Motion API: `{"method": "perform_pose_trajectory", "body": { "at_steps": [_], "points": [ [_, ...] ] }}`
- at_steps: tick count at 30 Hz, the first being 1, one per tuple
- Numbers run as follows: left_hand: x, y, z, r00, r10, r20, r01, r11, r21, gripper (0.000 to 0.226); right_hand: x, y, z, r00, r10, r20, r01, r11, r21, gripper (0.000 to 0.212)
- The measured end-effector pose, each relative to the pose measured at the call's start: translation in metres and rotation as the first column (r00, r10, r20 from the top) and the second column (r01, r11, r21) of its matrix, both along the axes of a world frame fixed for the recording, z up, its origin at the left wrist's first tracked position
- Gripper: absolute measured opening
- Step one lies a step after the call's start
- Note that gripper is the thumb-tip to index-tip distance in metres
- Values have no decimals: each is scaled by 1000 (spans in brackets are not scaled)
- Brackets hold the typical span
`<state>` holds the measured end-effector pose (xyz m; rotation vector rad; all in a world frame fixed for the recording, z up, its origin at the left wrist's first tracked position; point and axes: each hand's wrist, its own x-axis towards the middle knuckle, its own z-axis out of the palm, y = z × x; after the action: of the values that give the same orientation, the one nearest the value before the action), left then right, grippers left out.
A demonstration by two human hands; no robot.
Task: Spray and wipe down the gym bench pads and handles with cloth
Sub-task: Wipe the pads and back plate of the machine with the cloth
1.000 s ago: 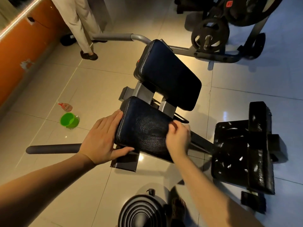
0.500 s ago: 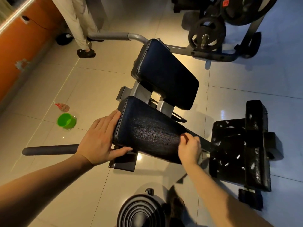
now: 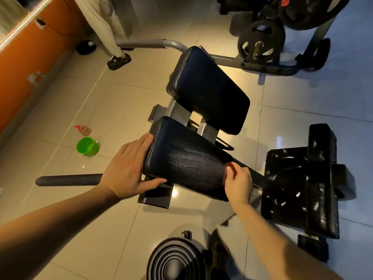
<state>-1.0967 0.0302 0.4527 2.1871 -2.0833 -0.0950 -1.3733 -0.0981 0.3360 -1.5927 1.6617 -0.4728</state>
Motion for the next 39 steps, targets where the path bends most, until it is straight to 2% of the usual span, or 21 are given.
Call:
{"method": "perform_pose_trajectory", "body": {
  "at_steps": [2,4,6,8,10,11,12,13,15,17,19,21,23,25,27,28,31,33,35,36,39],
  "points": [
    [0,1,1,1000,2,0,-2,1000,5,116,12,-1,9,995,-97,-7,97,994,53,27],
    [-1,1,1,1000,7,-1,-7,1000,7,116,49,7,38,993,-54,104,56,998,-22,26],
    [-1,1,1,1000,14,-5,-14,1000,7,116,85,19,72,967,66,246,-35,991,-131,26],
    [-1,1,1,1000,14,-12,-13,1000,8,116,101,31,95,911,277,307,-197,943,-268,28],
    [-1,0,1,1000,9,-17,-9,1000,0,115,93,37,95,856,469,218,-353,838,-417,32],
    [-1,0,1,1000,10,-18,-10,1000,-7,115,81,36,82,848,505,163,-392,803,-449,35],
    [-1,0,1,1000,10,-18,-11,1000,-10,115,65,34,67,865,482,141,-389,821,-418,36],
    [-1,1,0,1000,7,-15,-7,1000,-11,114,47,31,51,907,398,140,-337,884,-325,35],
    [-1,1,-1,1000,-3,-11,2,1000,-11,114,14,17,22,983,161,88,-151,982,-113,33],
    [0,1,-2,1000,-1,-12,1,1000,-3,114,6,7,13,999,-48,-16,48,998,47,32],
    [0,1,-2,1000,12,-17,-12,1000,10,114,32,2,27,991,-128,27,127,991,53,28],
    [0,1,-1,1000,11,-13,-11,1000,9,114,75,7,62,981,-42,189,48,999,-24,26],
    [0,1,0,1000,9,-11,-9,1000,5,114,110,16,96,947,139,290,-98,984,-151,27],
    [0,1,0,1000,11,-14,-11,1000,3,114,119,26,111,889,374,263,-280,900,-333,32],
    [0,0,-1,1000,16,-12,-16,1000,0,114,102,21,92,868,468,166,-352,816,-459,36],
    [0,1,-1,1000,18,-9,-18,1000,-1,114,86,13,72,895,421,150,-326,844,-426,36],
    [-1,1,-1,1000,4,10,-4,1000,-14,114,27,-9,18,992,119,30,-116,989,-89,32],
    [-1,1,-1,1000,0,16,0,1000,-11,114,-1,-14,-3,995,-34,-90,42,996,79,27],
    [-1,1,-1,1000,14,16,-14,1000,4,115,5,-9,4,987,-102,-123,115,987,108,23],
    [-2,2,-1,1000,17,19,-18,1000,10,115,19,-6,16,991,-106,-85,113,990,86,23],
    [-1,1,1,1000,20,8,-21,1000,15,115,82,2,69,989,-5,149,12,999,-48,23]
  ]
}}
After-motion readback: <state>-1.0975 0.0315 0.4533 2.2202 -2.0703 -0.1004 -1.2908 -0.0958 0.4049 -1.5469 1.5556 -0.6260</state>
